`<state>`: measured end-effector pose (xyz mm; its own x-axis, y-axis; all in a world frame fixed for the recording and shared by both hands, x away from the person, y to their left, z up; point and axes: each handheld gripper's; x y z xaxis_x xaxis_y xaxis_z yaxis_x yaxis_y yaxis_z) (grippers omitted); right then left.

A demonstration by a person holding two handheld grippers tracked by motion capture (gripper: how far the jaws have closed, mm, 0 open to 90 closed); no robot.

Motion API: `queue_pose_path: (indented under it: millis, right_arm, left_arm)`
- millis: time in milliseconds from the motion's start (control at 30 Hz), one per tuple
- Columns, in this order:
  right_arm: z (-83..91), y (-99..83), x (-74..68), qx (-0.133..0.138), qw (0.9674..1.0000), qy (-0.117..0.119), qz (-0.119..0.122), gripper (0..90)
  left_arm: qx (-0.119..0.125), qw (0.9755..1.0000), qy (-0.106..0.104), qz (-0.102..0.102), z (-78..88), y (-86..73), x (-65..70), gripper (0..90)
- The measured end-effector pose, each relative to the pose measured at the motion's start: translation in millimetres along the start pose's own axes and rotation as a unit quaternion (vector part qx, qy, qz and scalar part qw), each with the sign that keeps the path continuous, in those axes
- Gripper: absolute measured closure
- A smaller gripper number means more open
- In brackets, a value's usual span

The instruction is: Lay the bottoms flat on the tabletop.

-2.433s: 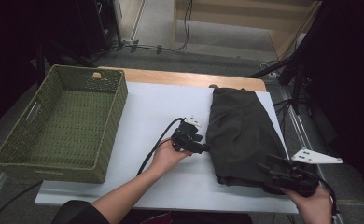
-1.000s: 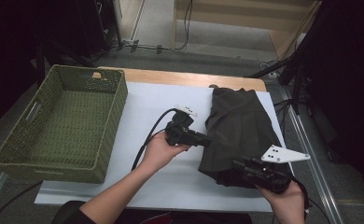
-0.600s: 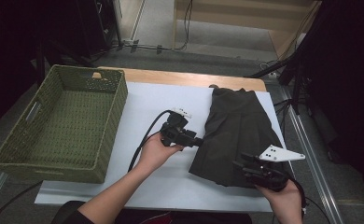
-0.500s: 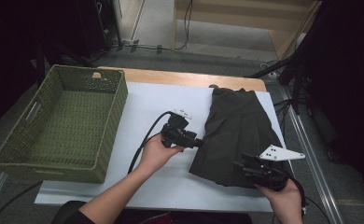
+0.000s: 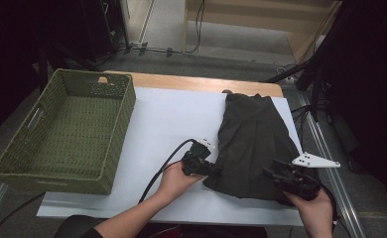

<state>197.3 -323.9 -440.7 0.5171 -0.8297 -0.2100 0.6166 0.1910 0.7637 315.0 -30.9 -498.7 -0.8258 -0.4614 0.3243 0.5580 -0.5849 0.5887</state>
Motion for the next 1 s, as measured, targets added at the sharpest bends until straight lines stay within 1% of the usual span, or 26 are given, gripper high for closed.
queue_pose_path:
  millis: [67, 100, 200, 233, 267, 333, 400, 433, 467, 500, 533, 567, 600, 633, 667, 733, 800, 867, 900, 933, 967, 1000]
  right_arm:
    - [0.9, -0.2, 4.1, 0.004, 1.0, -0.005, -0.004, 43.3]
    - [1.4, -0.2, 6.5, 0.005, 0.9999, -0.01, -0.005, 43.1]
    - [0.8, -0.7, 14.6, 0.004, 0.9997, -0.022, -0.01, 42.6]
    - [0.5, -0.7, 17.2, 0.004, 0.9996, -0.024, -0.014, 42.6]
    - [0.4, -0.4, 19.6, 0.006, 0.9995, -0.025, -0.018, 42.5]
    - [0.2, 0.1, 23.8, 0.008, 0.9993, -0.029, -0.021, 42.4]
    - [0.8, 0.6, 27.4, 0.01, 0.9991, -0.035, -0.023, 41.8]
    - [1.7, 0.8, 29.1, 0.013, 0.9989, -0.039, -0.022, 41.6]
    - [2.4, 1.0, 31.3, 0.015, 0.9988, -0.04, -0.024, 41.4]
    - [3.0, 1.2, 33.6, 0.017, 0.9986, -0.042, -0.027, 41.4]
    - [3.2, 1.2, 36.4, 0.019, 0.9985, -0.042, -0.03, 41.3]
    - [2.9, 1.2, 39.5, 0.02, 0.9983, -0.045, -0.032, 41.3]
    - [2.5, 1.0, 42.9, 0.019, 0.9981, -0.046, -0.035, 41.3]
    - [2.3, 0.8, 45.8, 0.019, 0.9979, -0.048, -0.04, 41.3]
    - [2.2, 0.3, 48.4, 0.019, 0.9977, -0.05, -0.041, 41.3]
    - [2.6, -0.5, 53.5, 0.022, 0.9973, -0.054, -0.045, 40.9]
    - [2.0, -1.3, 59.7, 0.022, 0.9965, -0.062, -0.052, 39.4]
    - [-0.8, -2.3, 65.2, 0.015, 0.9959, -0.069, -0.057, 39.3]
    - [-2.3, -2.9, 67.8, 0.013, 0.9958, -0.068, -0.06, 38.9]
    - [-3.6, -3.4, 70.3, 0.013, 0.9956, -0.068, -0.062, 38.6]
    - [-4.7, -3.9, 72.9, 0.013, 0.9955, -0.07, -0.063, 38.4]
    - [-5.8, -4.3, 75.2, 0.012, 0.9953, -0.071, -0.065, 38.2]
  left_arm:
    - [-0.003, 1.0, -0.003, 0.0, -2.5, -1.5, 1.3, 87.4]
    - [-0.004, 1.0, -0.005, 0.0, -3.2, -2.2, 2.1, 88.5]
    - [-0.009, 0.9999, -0.008, -0.002, -4.7, -4.4, 4.9, 89.5]
    - [-0.01, 0.9999, -0.011, -0.001, -4.5, -4.9, 5.2, 89.5]
    - [-0.016, 0.9997, -0.018, 0.002, -4.2, -5.2, 5.4, 89.8]
    - [-0.019, 0.9995, -0.024, 0.005, -0.6, -7.4, 7.7, 89.8]
    - [-0.019, 0.9992, -0.032, 0.014, 6.7, -10.5, 10.8, 89.8]
    - [-0.019, 0.9992, -0.032, 0.013, 9.6, -12.2, 12.7, 89.8]
    - [-0.018, 0.9994, -0.027, 0.009, 11.4, -13.6, 13.9, 89.8]
    - [-0.016, 0.9995, -0.024, 0.01, 11.8, -14.6, 14.1, 89.6]
    - [-0.012, 0.9997, -0.021, 0.009, 12.5, -14.9, 12.4, 89.0]
    - [-0.006, 0.9996, -0.024, 0.013, 13.9, -14.5, 9.8, 88.3]
    - [-0.004, 0.9996, -0.024, 0.015, 15.9, -13.4, 7.4, 86.6]
    - [-0.002, 0.9996, -0.024, 0.013, 19.0, -12.3, 6.2, 81.9]
    - [0.002, 0.9997, -0.024, 0.007, 22.4, -11.8, 6.4, 77.9]
    - [0.008, 0.9999, -0.015, -0.002, 28.8, -10.6, 7.9, 71.7]
    - [0.014, 0.9998, -0.017, 0.003, 33.5, -9.6, 7.2, 64.9]
    - [0.025, 0.9996, -0.015, 0.006, 37.9, -9.9, 5.9, 57.8]
    - [0.026, 0.9994, -0.019, 0.009, 39.6, -9.8, 4.9, 56.6]
    - [0.025, 0.9993, -0.026, 0.012, 40.3, -9.5, 3.4, 52.3]
    - [0.021, 0.9995, -0.022, 0.013, 41.4, -9.1, 2.2, 48.0]
    - [0.019, 0.9996, -0.017, 0.01, 42.7, -9.1, 1.1, 47.7]
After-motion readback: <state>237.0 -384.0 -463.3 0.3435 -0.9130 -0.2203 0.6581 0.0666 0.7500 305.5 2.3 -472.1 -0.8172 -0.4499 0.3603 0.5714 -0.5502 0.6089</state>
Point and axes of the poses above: each handheld gripper's, and its own axes: z roughly backward along the jaws, y roughly out of its top, x roughly to its right, and after that the axes turned 7 degrees about y, right-handed
